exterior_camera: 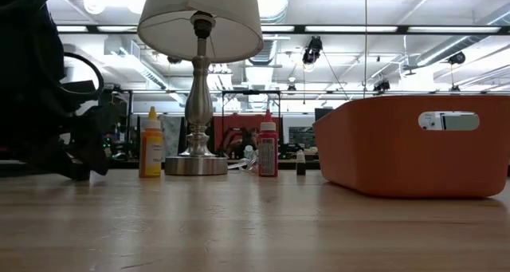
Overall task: Pick & Place food coloring
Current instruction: Put the small food coloring bottle into the orange bin
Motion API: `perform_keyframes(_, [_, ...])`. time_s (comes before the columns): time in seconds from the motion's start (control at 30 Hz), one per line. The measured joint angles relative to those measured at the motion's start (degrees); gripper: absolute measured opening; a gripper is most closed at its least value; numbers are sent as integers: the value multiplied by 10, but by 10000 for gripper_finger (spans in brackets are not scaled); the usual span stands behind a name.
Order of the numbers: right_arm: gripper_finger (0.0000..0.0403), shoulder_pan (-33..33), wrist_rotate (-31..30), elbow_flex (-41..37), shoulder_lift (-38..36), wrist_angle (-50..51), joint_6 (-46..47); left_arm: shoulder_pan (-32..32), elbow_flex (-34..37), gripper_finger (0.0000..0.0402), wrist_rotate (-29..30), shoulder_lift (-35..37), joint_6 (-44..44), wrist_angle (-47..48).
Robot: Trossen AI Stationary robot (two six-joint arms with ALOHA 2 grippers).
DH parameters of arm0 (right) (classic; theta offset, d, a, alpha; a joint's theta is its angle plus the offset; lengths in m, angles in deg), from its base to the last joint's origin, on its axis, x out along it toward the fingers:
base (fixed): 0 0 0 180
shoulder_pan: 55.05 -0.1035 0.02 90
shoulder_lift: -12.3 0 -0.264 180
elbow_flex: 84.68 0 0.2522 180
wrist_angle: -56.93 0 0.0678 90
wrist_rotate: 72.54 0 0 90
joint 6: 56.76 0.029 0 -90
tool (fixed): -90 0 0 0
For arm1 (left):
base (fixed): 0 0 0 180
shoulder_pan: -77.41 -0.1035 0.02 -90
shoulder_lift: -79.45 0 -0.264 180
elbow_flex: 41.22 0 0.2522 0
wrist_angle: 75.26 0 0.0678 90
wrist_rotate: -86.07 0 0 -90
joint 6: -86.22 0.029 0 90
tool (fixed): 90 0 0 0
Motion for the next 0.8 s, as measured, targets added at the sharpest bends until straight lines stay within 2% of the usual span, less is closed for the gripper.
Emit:
perform_keyframes(0.4, [126, 0, -1, 0, 0, -21, 1, 0, -4, 241, -9, 0, 39, -23])
perform_keyframes(0.8, [111, 0, -1, -1, 0, -24, 16, 0, -4, 172, -20, 1, 12, -20])
